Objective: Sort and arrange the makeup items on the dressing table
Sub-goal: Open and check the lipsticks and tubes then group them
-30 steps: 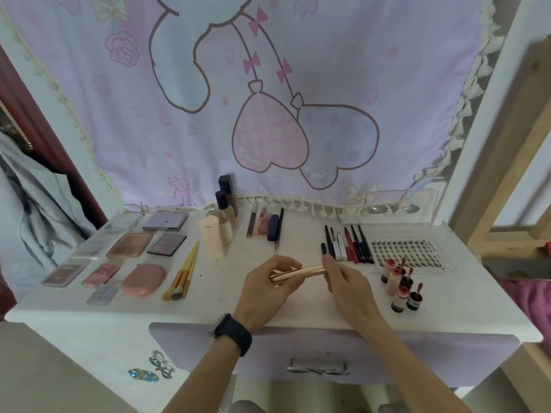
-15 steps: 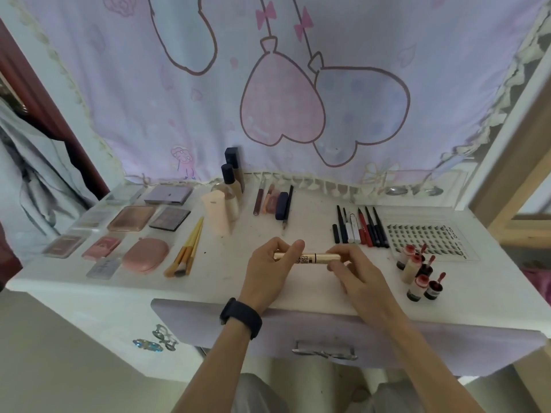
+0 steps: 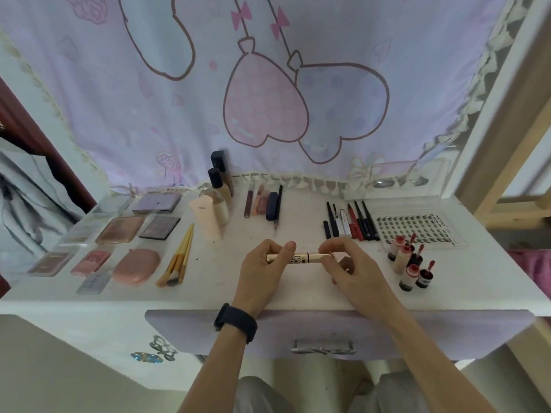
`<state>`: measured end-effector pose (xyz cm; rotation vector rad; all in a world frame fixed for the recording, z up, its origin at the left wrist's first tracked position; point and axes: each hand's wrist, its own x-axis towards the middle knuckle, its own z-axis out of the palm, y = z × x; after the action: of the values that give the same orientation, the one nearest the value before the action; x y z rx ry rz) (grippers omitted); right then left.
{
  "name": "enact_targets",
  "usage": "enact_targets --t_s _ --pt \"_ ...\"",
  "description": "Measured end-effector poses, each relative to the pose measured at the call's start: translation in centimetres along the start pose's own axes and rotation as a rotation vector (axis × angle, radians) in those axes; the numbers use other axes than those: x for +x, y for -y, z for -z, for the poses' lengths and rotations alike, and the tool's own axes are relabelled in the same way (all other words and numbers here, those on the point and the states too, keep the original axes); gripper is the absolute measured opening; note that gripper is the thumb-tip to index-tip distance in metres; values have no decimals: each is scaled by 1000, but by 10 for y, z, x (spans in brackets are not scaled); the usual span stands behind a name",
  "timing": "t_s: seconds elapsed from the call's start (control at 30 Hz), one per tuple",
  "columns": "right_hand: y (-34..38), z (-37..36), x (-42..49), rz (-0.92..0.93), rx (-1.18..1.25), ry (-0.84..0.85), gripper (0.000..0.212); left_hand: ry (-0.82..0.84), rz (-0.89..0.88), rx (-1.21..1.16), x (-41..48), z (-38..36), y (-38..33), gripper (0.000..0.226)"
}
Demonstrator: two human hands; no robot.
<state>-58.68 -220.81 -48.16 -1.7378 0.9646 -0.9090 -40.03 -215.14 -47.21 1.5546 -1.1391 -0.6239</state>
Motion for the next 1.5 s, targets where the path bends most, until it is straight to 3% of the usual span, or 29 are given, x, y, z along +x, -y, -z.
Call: enact_targets --t_s 0.07,0.13,0.2,0.27,0.33,0.6,0.67,0.73,0.77,0.87,0.97,1.03,1.13,1.23,1.5 --pt "5 2 2 -57 17 0 18 0 1 1 1 0 0 34" --pt "9 3 5 -95 -22 7 39 -4 -3 2 0 0 0 34" --pt "9 3 6 -80 -79 -5 45 -4 -2 3 0 0 0 34" --pt "5 1 4 -54 -73 -11 34 -3 2 -1 0 -1 0 34" --pt "2 2 1 -27 -8 6 8 -10 1 -12 0 -1 0 35" --pt "10 3 1 -87 -24 6 39 -17 4 -11 0 -2 1 36" --pt "8 1 1 -76 -43 -2 32 -16 8 -9 0 -2 2 35" --pt "4 1 -1 -49 -25 4 8 -18 8 -4 1 -2 1 35" --pt "4 2 -2 -39 2 17 8 -19 6 -2 1 -2 1 35" --pt "4 3 -3 -24 24 42 33 -19 3 3 0 -3 1 35" --pt "9 3 -1 -75 12 20 23 -16 2 0 0 -2 2 35" --pt "8 0 -1 -67 -22 13 28 -11 2 -7 0 -2 1 36" --pt "4 1 -3 -27 4 -3 7 -16 1 -9 0 -3 1 37" --pt "3 4 -5 -25 50 26 35 -23 0 -18 -1 -2 1 37" --pt "5 -1 -4 -5 -13 -17 9 -23 -4 -38 -1 -2 0 40"
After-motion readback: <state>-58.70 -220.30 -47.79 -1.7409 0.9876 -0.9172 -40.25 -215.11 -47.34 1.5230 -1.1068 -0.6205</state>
